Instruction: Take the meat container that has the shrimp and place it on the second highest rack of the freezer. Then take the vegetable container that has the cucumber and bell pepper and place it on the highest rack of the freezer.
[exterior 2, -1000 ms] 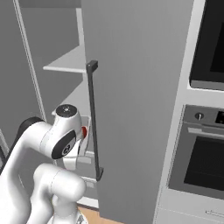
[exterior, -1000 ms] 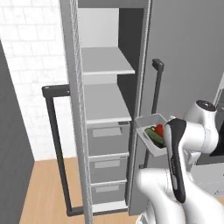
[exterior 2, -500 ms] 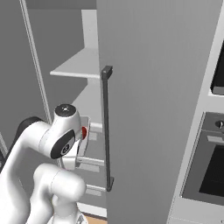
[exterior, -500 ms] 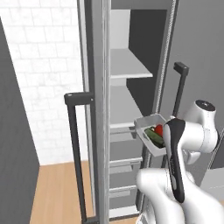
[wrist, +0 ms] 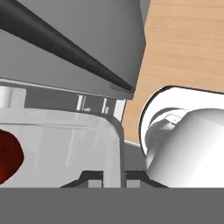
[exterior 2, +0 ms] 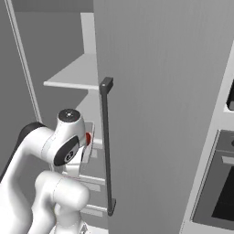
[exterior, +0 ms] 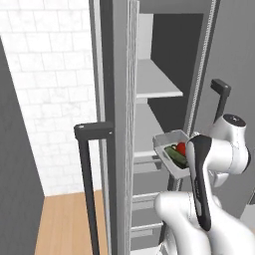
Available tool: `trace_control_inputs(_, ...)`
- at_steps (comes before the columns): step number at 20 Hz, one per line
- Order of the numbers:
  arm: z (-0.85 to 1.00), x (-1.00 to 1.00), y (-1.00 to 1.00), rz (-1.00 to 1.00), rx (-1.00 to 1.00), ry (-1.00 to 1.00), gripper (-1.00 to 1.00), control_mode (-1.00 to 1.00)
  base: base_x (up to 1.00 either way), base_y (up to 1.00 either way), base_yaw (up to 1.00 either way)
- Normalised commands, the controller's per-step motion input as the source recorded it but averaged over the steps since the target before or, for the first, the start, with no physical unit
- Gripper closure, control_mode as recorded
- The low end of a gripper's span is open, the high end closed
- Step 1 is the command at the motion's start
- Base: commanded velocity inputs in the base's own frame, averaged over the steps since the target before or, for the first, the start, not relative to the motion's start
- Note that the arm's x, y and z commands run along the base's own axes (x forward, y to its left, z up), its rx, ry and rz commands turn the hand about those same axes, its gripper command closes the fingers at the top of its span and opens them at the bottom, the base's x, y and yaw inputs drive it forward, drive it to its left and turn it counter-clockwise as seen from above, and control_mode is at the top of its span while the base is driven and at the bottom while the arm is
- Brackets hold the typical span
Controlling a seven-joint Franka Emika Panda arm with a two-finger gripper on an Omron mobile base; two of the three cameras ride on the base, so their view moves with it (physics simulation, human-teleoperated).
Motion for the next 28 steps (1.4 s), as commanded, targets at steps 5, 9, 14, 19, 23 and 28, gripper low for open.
trace_control_inputs(5, 0.01, 0.02, 0.32, 0.00, -0.04, -0.10, 1.00, -1.00, 0.06, 0.07, 0.00)
trace_control_inputs(9, 0.33, 0.00, 0.18, 0.00, 0.00, -0.23, 1.00, -1.00, 0.00, 0.00, 0.00)
trace_control_inputs(14, 0.66, 0.00, 0.17, 0.00, 0.00, -0.14, 1.00, -1.00, 0.00, 0.00, 0.00)
trace_control_inputs(19, 0.98, 0.03, 0.15, 0.00, 0.03, -0.05, 1.00, -1.00, 0.00, 0.00, 0.00)
trace_control_inputs(23, 0.86, 0.19, 0.00, -0.01, 0.05, 0.00, 1.00, -1.00, 0.00, 0.00, 0.00)
trace_control_inputs(28, 0.58, 0.35, 0.03, -0.02, 0.01, 0.00, 1.00, -1.00, 0.00, 0.00, 0.00)
